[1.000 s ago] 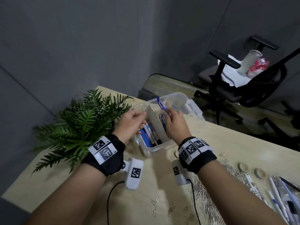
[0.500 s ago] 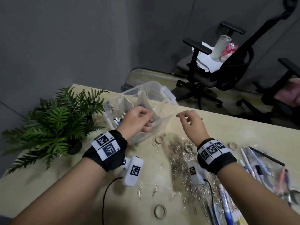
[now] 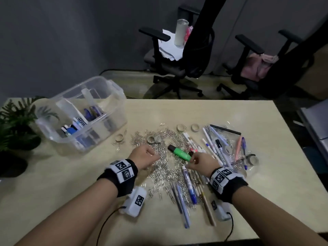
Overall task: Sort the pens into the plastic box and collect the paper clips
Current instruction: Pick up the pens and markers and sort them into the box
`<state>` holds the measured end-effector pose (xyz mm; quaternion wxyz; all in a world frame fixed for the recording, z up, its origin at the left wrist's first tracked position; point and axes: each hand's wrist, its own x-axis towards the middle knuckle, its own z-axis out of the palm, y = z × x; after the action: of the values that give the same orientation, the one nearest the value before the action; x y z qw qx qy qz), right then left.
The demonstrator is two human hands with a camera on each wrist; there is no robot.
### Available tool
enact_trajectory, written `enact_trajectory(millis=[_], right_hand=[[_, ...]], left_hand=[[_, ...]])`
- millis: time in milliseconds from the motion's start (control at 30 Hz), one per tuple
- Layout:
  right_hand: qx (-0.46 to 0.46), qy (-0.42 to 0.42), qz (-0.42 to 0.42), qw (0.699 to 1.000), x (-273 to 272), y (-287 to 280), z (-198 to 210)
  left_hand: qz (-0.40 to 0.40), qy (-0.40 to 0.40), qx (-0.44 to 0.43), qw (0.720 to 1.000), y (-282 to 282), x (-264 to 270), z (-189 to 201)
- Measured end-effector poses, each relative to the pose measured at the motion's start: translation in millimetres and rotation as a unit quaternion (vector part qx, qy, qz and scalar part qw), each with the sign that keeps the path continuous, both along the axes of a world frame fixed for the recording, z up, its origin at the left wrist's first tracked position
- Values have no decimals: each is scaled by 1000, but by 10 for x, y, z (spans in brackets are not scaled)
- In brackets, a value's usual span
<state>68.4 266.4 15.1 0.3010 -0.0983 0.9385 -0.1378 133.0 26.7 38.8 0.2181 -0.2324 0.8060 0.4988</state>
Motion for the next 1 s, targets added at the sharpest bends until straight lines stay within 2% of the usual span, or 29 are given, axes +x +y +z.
enact_trajectory(millis=[167, 300, 467, 533, 633, 700, 767, 900, 1000], right_hand=[[39, -44, 51, 997, 139, 117, -206], [76, -10, 91, 993, 207, 88, -344], [51, 12, 102, 993, 198, 8, -370], [22, 9, 93, 995, 161, 0, -356], [-60, -7, 46, 997, 97, 29, -327], [-144, -33, -4, 989, 49, 87, -321], [-198, -52, -47, 978, -6, 150, -296], [-210, -79, -76, 971, -60, 248, -254], [-139, -111, -59, 982, -1, 305, -289]], left_hand=[[-20, -89, -30, 995, 587, 238, -428], [-95, -139, -123, 978, 909, 315, -606], [-132, -162, -211, 955, 1070, 214, -647], [-123, -146, -222, 956, 1072, 141, -623], [-66, -95, -223, 968, 1008, 56, -573], [-38, -69, -220, 972, 966, 45, -555], [-44, -70, -213, 973, 964, 78, -524], [-84, -98, -240, 962, 1054, 161, -515], [-98, -102, -260, 955, 1090, 146, -559]])
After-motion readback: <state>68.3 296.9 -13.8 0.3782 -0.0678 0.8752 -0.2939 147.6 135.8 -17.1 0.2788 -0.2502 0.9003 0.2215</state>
